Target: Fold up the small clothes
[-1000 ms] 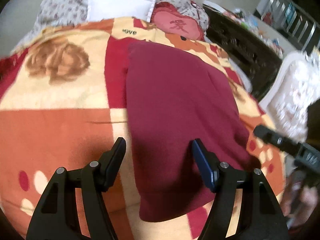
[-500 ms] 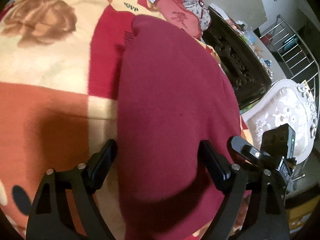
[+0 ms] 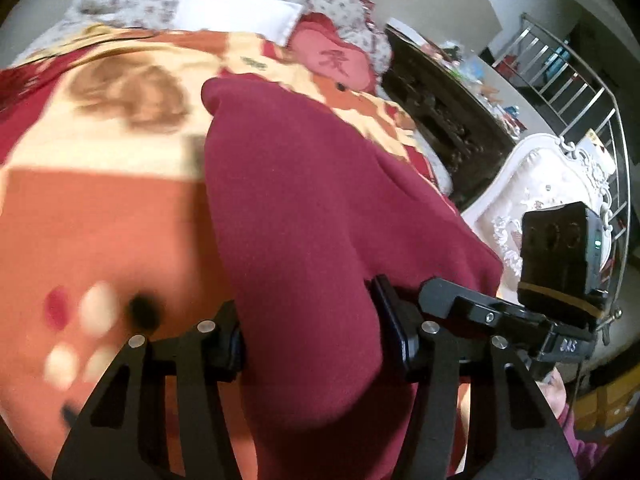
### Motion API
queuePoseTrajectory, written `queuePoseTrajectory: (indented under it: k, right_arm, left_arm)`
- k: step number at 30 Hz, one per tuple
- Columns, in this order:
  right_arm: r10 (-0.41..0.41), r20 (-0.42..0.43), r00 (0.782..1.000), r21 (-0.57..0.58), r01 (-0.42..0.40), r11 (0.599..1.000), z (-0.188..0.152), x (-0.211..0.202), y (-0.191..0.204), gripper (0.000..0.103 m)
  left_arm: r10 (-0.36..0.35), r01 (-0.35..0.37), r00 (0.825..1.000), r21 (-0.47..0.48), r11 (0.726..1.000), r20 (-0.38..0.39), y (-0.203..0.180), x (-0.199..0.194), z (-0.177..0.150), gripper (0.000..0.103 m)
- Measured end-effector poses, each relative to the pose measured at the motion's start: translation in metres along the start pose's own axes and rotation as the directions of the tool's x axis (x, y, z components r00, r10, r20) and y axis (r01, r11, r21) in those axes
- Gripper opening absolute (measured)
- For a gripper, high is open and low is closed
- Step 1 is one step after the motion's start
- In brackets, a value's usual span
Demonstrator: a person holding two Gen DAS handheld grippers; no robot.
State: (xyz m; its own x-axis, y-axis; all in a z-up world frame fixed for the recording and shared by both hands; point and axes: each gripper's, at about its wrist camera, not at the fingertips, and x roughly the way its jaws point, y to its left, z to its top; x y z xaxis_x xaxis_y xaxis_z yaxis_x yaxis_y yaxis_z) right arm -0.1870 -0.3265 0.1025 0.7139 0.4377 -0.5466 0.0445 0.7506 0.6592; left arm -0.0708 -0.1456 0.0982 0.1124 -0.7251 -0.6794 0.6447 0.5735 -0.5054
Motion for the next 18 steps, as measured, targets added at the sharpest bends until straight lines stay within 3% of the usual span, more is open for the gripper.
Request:
queuePoseTrajectory:
  k: [3,6,9,12,15,18]
  right_arm:
    - [0.015,-0.103,0.995,0.070,-0.008,0.998,-0.027,0.024,-0.002,0.064]
    - [-0.016,-0.133,0.991,0.097,0.029,0.995,-0.051,0.022,-0.003,0.064]
    - [0.003,-0.098,0.995,0.087,0.006,0.996,-0.072,-0.005,0.012,0.064]
    - [0.109,-0.121,0.987,0.000,-0.109,0.994,-0.095,-0.019,0.049,0.064]
    - [0.122,-0.190,0.974,-0.088,-0.141,0.986,-0.126,-0.003,0.079,0.064]
    - [0.112,-0.241,0.964,-0.092,-0.138,0.986,-0.152,0.033,0.089,0.064]
  left_arm:
    - [0.072,-0.073,0.996,-0.009,0.997,-0.053,0.024,-0.018,-0.036,0.055]
    - [0.199,-0.207,0.971,-0.045,0.977,-0.135,0.055,-0.024,-0.066,0.055]
    - [0.193,-0.198,0.979,-0.103,0.975,-0.059,0.069,-0.055,-0.081,0.055]
    - [0.225,-0.223,0.974,-0.076,0.972,0.017,0.063,-0.080,-0.084,0.055]
    - [0.243,-0.242,0.970,-0.036,0.970,0.027,0.058,-0.085,-0.085,0.055]
    - [0.244,-0.244,0.970,-0.024,0.969,0.002,0.056,-0.077,-0.085,0.055]
